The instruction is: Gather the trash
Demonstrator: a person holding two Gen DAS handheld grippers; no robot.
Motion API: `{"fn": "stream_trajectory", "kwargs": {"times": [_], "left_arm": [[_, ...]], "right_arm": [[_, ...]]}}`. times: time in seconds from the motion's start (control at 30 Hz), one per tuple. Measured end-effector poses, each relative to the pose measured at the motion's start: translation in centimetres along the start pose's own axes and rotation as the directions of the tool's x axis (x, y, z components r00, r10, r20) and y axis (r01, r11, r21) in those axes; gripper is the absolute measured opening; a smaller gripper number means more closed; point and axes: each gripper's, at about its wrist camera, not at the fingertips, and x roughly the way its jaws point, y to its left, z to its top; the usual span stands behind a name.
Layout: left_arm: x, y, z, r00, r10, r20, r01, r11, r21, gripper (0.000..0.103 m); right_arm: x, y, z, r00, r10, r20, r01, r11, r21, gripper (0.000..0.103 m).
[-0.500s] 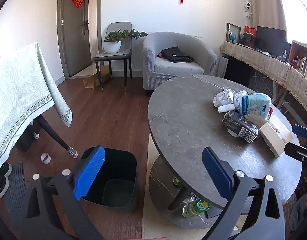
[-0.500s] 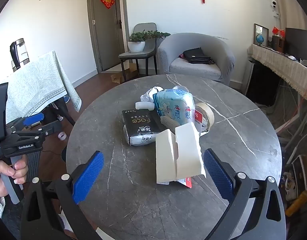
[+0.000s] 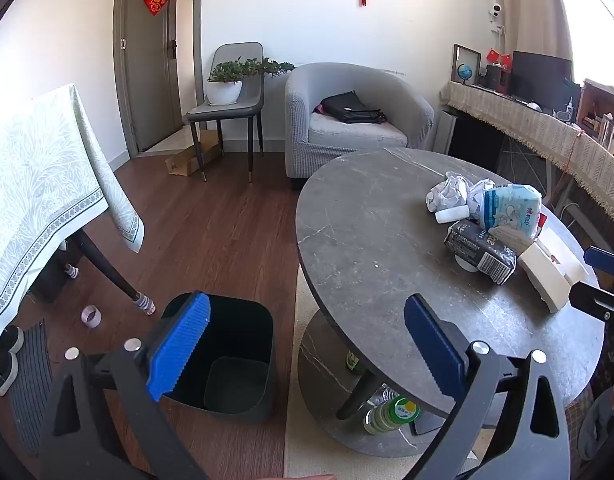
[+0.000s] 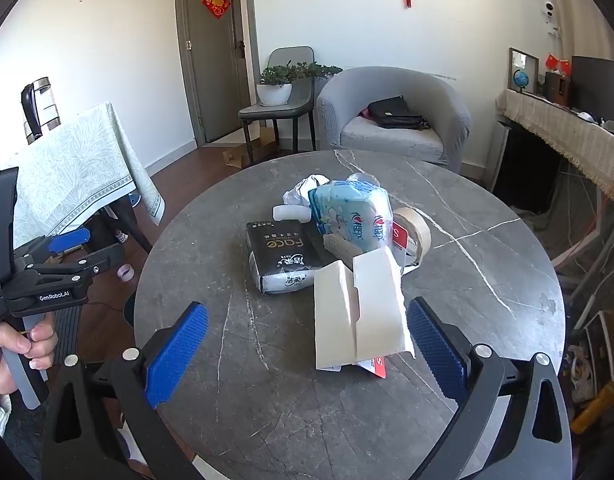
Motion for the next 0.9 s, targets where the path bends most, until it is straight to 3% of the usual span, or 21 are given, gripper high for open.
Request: {"fn": "stream_trajectory", "kwargs": {"times": [0.9], "left_arm": [[0.30, 0.24, -0.11, 1.000, 0.004, -0.008, -0.004, 1.000, -0.002, 0.099]], "right_arm": [[0.23, 0.21, -0.02, 1.000, 0.000, -0.001, 0.000, 1.000, -0.003, 0.100]]}}
